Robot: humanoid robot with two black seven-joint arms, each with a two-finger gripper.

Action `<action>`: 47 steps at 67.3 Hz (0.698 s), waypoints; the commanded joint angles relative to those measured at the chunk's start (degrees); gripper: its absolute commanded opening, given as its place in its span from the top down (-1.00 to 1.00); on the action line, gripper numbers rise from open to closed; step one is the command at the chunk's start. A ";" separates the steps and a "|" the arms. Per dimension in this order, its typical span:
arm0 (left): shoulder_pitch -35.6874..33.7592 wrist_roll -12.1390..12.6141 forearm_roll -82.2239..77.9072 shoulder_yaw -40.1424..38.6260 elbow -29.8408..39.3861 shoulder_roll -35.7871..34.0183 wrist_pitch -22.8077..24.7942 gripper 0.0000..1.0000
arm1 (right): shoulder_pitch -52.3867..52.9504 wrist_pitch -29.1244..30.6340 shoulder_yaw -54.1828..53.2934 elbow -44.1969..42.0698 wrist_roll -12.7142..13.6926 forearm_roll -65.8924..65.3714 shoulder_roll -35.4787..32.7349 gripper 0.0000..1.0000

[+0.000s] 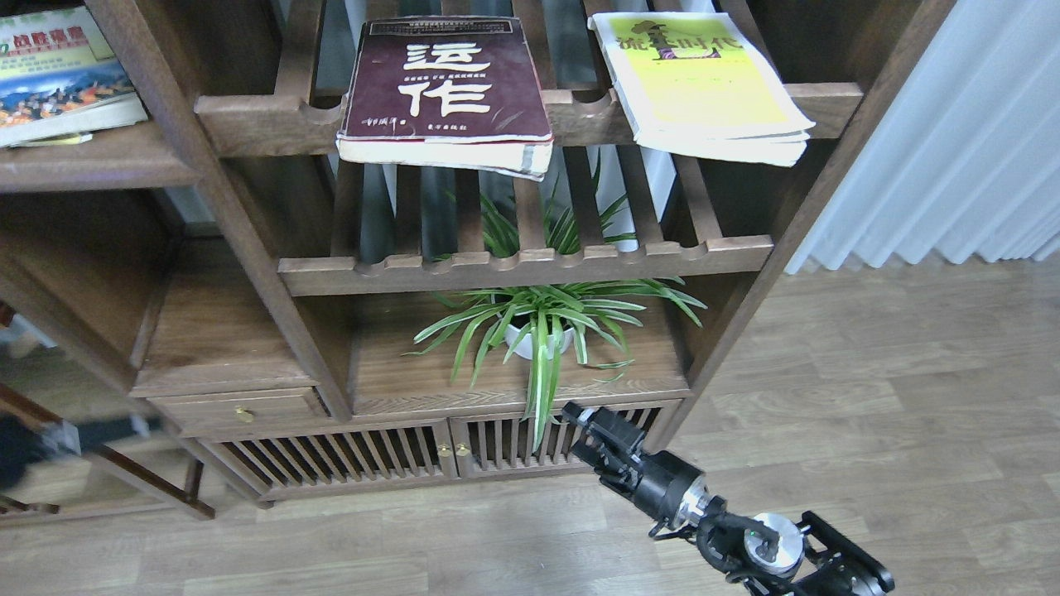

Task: Organize books on shelf
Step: 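Raise the right gripper toward the yellow-green book on the upper shelf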

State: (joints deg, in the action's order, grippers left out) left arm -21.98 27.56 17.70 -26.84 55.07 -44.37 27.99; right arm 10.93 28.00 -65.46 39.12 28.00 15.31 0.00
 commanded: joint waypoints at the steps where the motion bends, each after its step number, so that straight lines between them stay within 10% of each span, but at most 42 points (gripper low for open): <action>1: 2.55 -2.77 0.67 -0.32 -3.04 7.18 0.01 -1.00 | 1.20 0.00 -2.48 0.87 0.00 -0.02 0.00 -0.99; 47: 11.34 -4.44 1.11 -0.40 -9.98 15.98 0.01 -1.00 | -2.48 0.00 -18.48 24.51 0.00 9.03 -9.32 -0.98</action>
State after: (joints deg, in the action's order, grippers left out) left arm -11.48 23.10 18.81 -27.35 45.43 -28.39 27.99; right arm 10.57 28.00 -81.91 60.21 28.00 23.62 -7.73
